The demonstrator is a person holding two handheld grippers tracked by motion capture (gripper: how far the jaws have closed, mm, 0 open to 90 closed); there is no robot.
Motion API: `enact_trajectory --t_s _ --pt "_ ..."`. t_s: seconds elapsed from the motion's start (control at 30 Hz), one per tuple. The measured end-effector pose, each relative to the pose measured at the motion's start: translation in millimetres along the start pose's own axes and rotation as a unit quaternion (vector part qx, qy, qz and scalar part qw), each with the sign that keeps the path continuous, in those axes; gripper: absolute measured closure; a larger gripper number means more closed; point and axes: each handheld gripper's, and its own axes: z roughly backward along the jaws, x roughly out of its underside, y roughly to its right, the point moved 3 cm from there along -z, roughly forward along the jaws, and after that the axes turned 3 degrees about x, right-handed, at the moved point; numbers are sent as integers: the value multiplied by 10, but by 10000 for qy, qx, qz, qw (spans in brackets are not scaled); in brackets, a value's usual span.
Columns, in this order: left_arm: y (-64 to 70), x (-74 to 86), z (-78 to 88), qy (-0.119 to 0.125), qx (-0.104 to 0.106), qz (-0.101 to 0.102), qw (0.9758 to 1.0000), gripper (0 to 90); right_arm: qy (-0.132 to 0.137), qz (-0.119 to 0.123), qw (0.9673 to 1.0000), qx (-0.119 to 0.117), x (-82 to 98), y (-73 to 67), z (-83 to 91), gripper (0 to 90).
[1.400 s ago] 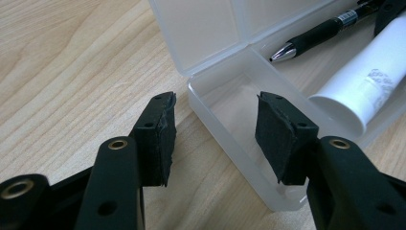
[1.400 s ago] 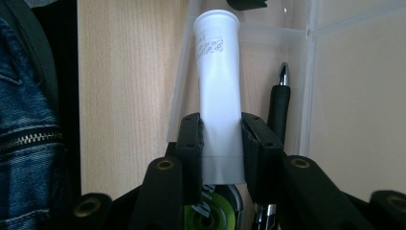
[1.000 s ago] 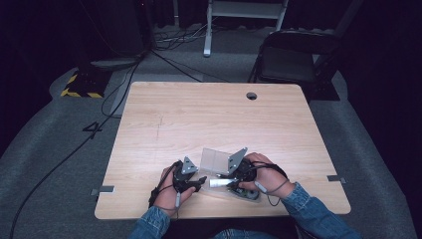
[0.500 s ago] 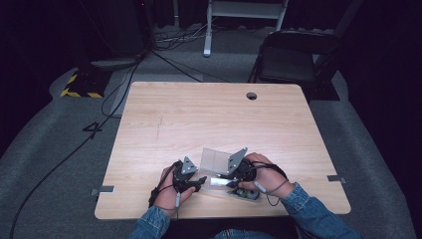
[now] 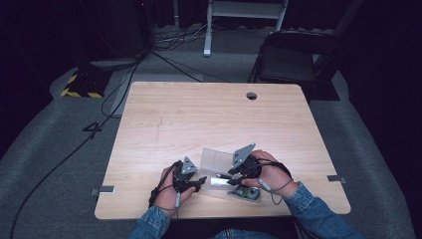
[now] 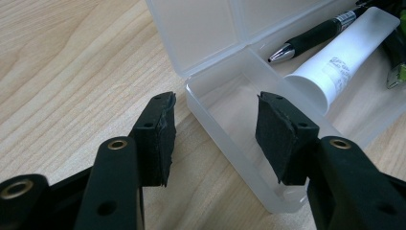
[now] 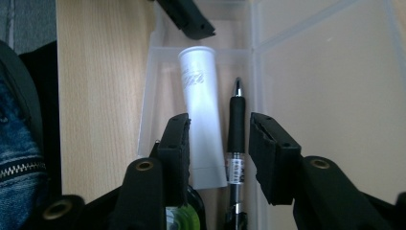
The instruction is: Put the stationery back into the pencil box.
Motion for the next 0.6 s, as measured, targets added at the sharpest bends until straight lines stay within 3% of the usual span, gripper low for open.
enact_trajectory --t_s 0.37,0.6 --pt "-28 6 12 25 -183 162 9997 506 457 -362 9971 482 62 185 320 604" --pt "-25 8 16 4 -171 95 9998 488 810 -610 9918 781 121 288 572 599"
